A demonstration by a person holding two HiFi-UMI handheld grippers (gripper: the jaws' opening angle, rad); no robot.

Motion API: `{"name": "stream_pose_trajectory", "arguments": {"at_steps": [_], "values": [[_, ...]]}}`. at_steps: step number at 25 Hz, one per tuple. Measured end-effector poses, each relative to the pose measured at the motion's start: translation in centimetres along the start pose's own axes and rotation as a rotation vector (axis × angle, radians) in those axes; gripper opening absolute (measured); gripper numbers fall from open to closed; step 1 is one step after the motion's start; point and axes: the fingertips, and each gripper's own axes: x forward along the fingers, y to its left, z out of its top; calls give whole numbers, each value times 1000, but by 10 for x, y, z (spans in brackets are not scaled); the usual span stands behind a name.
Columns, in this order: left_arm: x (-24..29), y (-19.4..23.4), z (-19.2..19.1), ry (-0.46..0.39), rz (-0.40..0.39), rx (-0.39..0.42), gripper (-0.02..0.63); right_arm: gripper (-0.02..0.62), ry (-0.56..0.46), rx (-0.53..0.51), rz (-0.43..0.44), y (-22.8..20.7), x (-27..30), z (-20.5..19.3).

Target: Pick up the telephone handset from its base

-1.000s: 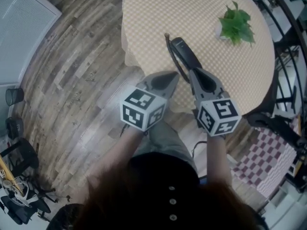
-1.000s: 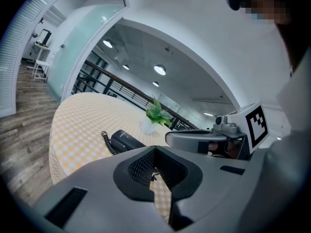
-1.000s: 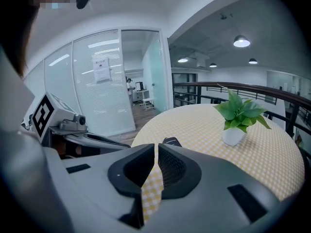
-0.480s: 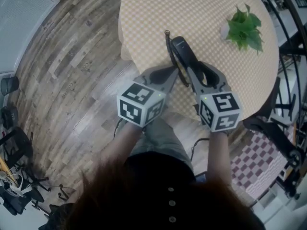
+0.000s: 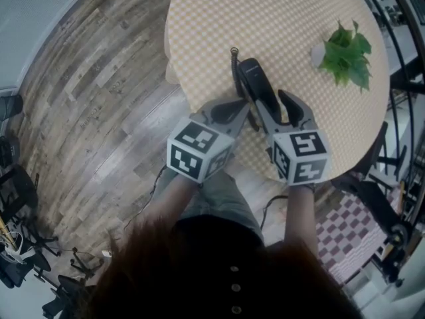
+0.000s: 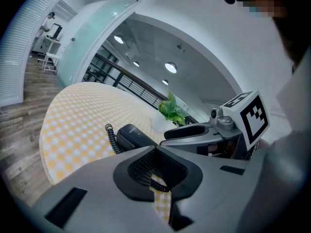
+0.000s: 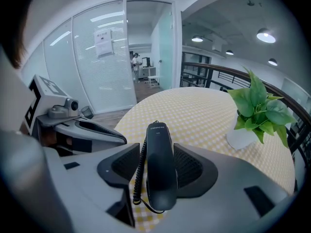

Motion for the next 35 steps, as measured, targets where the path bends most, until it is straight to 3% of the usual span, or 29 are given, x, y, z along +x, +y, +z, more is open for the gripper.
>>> {"name": "stream_pose_trajectory", "arguments": {"at_steps": [9,21,35], "values": [[6,10,-5,4,29,-29,6,241,75,-38,20,-4,17,-11],[10,17,-12,26,43,-26,6,244,133,-41,40,-2,32,-19],[11,19,-15,36,39,-31,6,242,190,-121,-10,-5,36,-20]]}}
